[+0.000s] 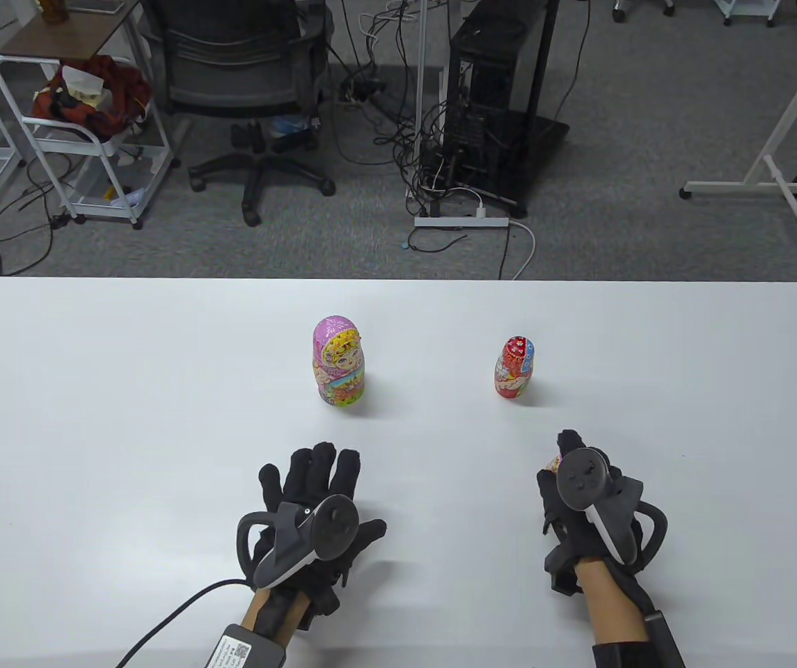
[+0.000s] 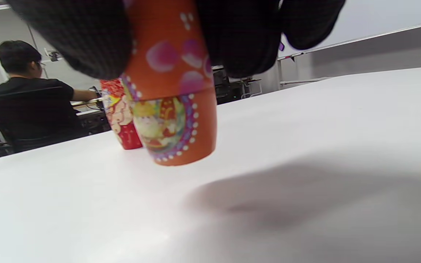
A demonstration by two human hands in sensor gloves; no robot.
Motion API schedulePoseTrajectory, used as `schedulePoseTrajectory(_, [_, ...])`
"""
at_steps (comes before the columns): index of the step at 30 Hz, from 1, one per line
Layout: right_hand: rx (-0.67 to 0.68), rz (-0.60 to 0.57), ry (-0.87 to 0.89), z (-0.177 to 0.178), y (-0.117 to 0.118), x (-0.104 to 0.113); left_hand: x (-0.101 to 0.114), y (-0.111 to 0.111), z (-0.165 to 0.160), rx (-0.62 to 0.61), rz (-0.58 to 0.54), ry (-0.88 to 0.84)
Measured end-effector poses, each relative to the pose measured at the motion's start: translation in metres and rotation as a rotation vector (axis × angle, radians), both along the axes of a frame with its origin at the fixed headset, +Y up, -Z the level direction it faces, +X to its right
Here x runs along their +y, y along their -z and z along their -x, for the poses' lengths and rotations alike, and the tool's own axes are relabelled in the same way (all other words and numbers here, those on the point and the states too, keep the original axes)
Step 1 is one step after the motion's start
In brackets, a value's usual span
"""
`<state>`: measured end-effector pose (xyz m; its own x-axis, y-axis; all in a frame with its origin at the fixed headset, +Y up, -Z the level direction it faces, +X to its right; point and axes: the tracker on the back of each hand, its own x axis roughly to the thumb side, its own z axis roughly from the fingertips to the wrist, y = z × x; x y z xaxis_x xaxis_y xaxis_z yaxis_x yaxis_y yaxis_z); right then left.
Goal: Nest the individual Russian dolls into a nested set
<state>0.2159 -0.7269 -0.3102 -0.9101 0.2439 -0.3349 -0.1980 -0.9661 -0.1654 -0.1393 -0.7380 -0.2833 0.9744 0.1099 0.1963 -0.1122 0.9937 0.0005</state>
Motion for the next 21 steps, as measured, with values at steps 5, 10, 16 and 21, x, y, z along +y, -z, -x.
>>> schedulePoseTrajectory(5, [-0.013,0.044,0.007,-0.003,0.002,-0.009,0.0,0.001,0.002,0.01,0.007,-0.036])
schedulePoseTrajectory(10, [-0.018,0.106,0.006,-0.004,0.005,-0.019,-0.001,0.002,0.002,0.005,0.0,-0.038])
schedulePoseTrajectory(16, [-0.02,0.116,0.02,-0.005,0.006,-0.022,0.0,0.002,0.002,0.006,-0.011,-0.048])
schedulePoseTrajectory(21, [-0.009,-0.042,0.011,0.003,0.0,-0.005,-0.001,0.002,0.002,0.007,-0.017,-0.054])
